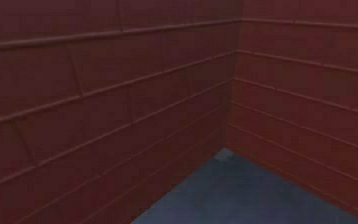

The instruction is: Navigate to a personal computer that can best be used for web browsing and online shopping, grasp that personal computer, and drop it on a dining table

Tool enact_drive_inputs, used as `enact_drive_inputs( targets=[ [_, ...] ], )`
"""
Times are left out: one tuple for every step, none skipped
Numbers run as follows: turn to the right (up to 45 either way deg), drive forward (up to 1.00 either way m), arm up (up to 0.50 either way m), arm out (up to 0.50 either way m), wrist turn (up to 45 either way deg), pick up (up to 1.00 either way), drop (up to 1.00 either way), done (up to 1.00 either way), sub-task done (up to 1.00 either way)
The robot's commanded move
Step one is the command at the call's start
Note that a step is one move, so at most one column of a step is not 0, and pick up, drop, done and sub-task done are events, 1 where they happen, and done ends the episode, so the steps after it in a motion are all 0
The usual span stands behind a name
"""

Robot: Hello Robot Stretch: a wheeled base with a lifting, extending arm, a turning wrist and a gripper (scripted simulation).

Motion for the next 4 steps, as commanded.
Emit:
enact_drive_inputs(
  targets=[
    [0.0, 0.00, 0.00, 0.00, -45.0, 0.00, 0.00, 0.00, 0.00],
    [0.0, 0.00, 0.00, 0.00, -45.0, 0.00, 0.00, 0.00, 0.00],
    [0.0, 0.00, 0.00, 0.00, -18.0, 0.00, 0.00, 0.00, 0.00],
    [0.0, 0.00, 0.00, -0.46, 0.0, 0.00, 0.00, 0.00, 0.00]
  ],
)
